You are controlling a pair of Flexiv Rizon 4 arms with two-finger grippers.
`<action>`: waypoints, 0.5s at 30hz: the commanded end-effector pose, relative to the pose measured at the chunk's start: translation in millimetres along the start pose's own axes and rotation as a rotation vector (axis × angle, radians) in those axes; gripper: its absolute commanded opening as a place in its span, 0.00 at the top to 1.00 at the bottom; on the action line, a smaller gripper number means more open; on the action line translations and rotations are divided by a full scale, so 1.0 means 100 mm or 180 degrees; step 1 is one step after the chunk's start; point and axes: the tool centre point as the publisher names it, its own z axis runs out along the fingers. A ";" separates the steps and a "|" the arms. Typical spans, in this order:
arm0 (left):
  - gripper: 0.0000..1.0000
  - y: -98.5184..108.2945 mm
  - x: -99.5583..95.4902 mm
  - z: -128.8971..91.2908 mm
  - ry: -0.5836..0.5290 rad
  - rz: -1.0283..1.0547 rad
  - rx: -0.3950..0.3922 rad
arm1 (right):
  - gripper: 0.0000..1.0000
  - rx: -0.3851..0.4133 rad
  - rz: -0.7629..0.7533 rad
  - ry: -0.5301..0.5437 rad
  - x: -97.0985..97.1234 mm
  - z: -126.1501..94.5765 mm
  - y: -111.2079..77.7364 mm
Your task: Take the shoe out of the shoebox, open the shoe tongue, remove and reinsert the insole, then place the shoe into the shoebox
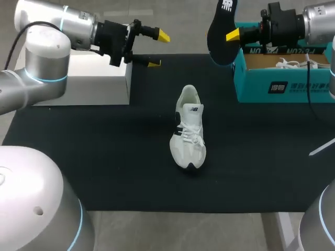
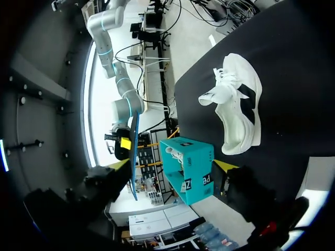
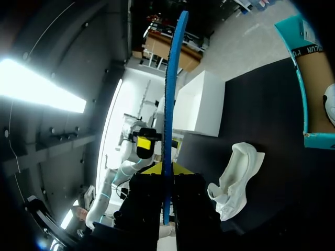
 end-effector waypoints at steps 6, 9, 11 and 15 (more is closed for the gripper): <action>0.00 0.04 0.21 -0.56 0.0512 -0.0001 -0.0053 | 1.00 -0.0274 -0.0407 -0.0087 0.14 0.00 0.07; 0.00 0.04 0.27 -0.53 0.0473 -0.0003 -0.0105 | 1.00 -0.0346 -0.0581 -0.0116 0.19 0.00 0.10; 0.00 0.03 0.32 -0.50 0.0434 0.0026 -0.0150 | 1.00 -0.0376 -0.0690 -0.0130 0.22 0.00 0.11; 0.00 0.03 0.38 -0.50 0.0494 0.0025 -0.0173 | 1.00 -0.0419 -0.0901 -0.0142 0.29 0.02 0.16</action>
